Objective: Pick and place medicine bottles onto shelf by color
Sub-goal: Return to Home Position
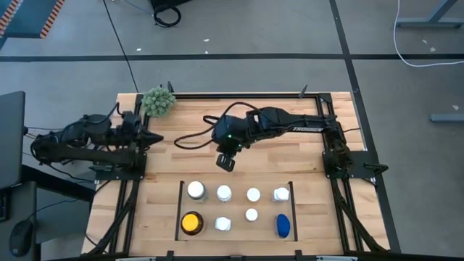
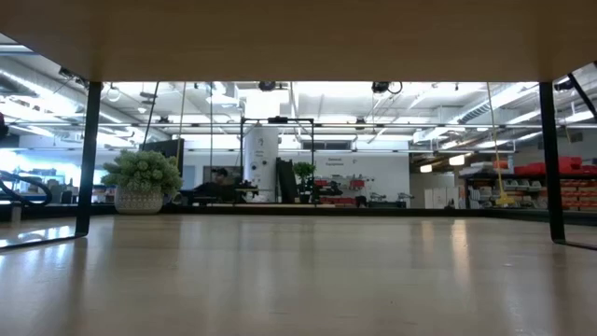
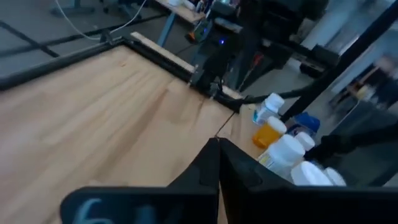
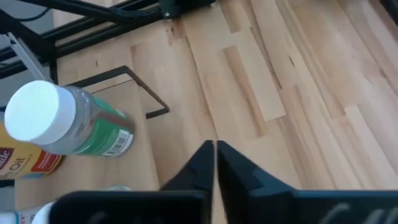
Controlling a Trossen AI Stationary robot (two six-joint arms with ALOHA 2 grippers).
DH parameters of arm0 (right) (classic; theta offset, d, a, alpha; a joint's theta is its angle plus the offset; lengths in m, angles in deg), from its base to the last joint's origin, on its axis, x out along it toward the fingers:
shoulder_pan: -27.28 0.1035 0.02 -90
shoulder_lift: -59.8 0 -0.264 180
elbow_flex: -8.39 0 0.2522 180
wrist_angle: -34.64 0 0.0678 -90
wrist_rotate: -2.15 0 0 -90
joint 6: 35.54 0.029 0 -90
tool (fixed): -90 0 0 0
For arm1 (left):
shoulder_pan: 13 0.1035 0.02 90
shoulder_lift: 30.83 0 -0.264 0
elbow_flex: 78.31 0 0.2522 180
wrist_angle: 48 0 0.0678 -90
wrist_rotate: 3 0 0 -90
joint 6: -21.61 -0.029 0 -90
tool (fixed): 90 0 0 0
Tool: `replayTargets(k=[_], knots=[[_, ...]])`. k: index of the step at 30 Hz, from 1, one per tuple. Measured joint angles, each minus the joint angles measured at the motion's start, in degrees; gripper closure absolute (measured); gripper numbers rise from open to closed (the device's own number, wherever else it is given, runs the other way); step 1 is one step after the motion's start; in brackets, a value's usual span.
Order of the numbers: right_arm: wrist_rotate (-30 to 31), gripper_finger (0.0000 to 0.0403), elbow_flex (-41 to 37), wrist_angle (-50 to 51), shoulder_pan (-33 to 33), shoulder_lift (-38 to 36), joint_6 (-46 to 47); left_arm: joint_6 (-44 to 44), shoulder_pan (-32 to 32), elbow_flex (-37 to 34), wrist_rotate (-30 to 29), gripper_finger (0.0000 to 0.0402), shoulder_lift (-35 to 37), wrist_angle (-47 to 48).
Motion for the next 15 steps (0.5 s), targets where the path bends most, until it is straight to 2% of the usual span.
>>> replayTargets(k=[2,10,15], knots=[[-1.9,0.0392,0.0,0.0,-1.3,0.0,-0.5,2.8,0.0,-3.5,0.0,0.0397,3.1,-2.3],[-12.3,0.0396,-0.5,-1.1,-8.4,-0.1,-3.2,9.4,0.0,-18.0,-1.8,0.0398,13.5,-15.6],[-13.9,0.0396,-3.7,-1.1,-11.6,-0.1,-6.9,12.5,0.0,-24.1,-2.8,0.0398,16.7,-21.6]])
